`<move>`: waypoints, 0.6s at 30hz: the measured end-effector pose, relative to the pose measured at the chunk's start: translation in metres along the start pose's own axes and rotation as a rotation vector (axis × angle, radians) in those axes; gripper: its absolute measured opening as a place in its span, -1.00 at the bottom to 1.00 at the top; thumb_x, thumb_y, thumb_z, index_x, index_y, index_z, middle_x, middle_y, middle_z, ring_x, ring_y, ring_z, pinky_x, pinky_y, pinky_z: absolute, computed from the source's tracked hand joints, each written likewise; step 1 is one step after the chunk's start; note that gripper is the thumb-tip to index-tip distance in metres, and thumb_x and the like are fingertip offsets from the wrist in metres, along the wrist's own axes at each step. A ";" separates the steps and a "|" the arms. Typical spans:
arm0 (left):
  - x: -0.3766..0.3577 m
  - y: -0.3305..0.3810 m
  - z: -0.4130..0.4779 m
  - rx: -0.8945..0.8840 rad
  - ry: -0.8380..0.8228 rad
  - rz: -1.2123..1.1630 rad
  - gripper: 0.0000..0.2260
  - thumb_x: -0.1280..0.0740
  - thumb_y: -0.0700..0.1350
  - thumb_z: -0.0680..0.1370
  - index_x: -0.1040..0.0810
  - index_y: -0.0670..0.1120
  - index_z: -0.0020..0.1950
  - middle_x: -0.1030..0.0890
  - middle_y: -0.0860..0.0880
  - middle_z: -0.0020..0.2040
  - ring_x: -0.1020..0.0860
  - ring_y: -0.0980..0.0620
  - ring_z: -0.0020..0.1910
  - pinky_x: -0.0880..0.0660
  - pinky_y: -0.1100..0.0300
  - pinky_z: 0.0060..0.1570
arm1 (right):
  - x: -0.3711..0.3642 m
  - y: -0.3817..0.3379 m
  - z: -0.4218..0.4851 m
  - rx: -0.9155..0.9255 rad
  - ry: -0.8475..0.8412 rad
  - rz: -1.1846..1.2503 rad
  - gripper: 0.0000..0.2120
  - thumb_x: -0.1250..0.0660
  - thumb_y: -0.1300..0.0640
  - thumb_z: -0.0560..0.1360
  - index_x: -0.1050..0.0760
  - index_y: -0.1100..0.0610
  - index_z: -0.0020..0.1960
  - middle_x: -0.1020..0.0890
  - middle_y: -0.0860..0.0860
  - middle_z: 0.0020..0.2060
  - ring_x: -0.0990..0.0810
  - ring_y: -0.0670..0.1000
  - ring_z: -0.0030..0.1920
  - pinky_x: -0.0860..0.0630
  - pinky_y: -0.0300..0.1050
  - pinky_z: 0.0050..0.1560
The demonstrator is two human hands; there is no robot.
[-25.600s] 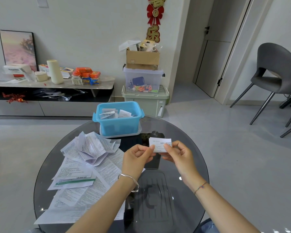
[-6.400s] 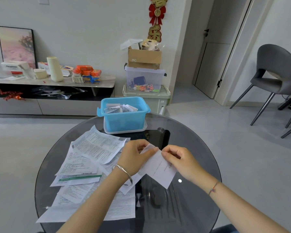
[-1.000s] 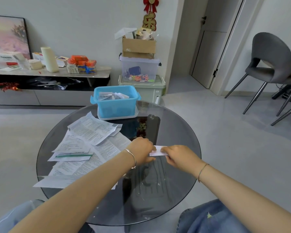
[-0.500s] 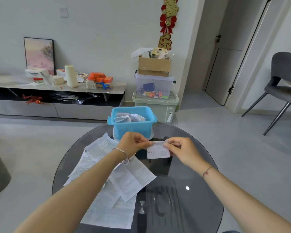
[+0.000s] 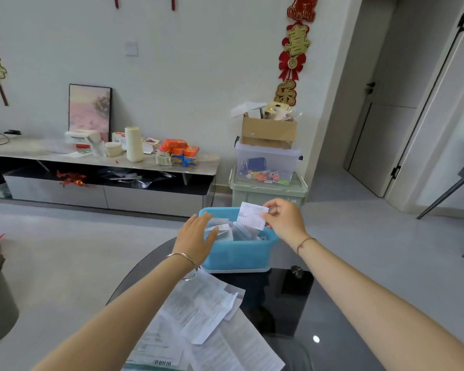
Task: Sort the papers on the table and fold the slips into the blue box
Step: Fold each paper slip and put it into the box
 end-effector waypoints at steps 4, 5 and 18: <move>-0.008 -0.004 0.014 -0.021 0.009 0.012 -0.54 -0.13 0.05 0.64 -0.20 -0.05 0.52 -0.23 -0.03 0.52 -0.11 -0.03 0.52 -0.06 0.09 0.48 | -0.037 0.006 0.023 0.020 -0.151 -0.303 -0.83 -0.37 0.29 0.43 -0.55 0.04 -0.09 -0.60 0.04 -0.32 -0.62 0.10 -0.24 -0.54 -0.13 -0.23; -0.010 -0.004 0.014 -0.033 0.003 0.020 -0.55 -0.13 0.05 0.64 -0.20 -0.04 0.51 -0.23 -0.02 0.52 -0.10 -0.03 0.53 -0.06 0.09 0.48 | -0.042 0.007 0.024 0.054 -0.152 -0.436 -0.81 -0.34 0.29 0.44 -0.56 0.04 -0.03 -0.57 0.00 -0.30 -0.57 0.07 -0.23 -0.47 -0.17 -0.26; -0.025 -0.007 0.018 -0.046 -0.053 0.093 -0.61 -0.03 0.07 0.66 -0.30 0.02 0.47 -0.26 0.06 0.51 -0.03 -0.02 0.54 0.00 0.06 0.49 | -0.039 0.010 0.038 -0.135 -0.235 -0.869 -0.77 -0.32 0.14 0.46 -0.31 0.10 -0.29 -0.43 -0.02 -0.36 -0.47 0.05 -0.21 -0.29 -0.24 -0.42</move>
Point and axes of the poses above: each hand's wrist, its own z-axis towards the middle knuckle, its own x-axis out of the back of the hand, y = z × x, the point moved 5 cm from there along z, towards the middle knuckle
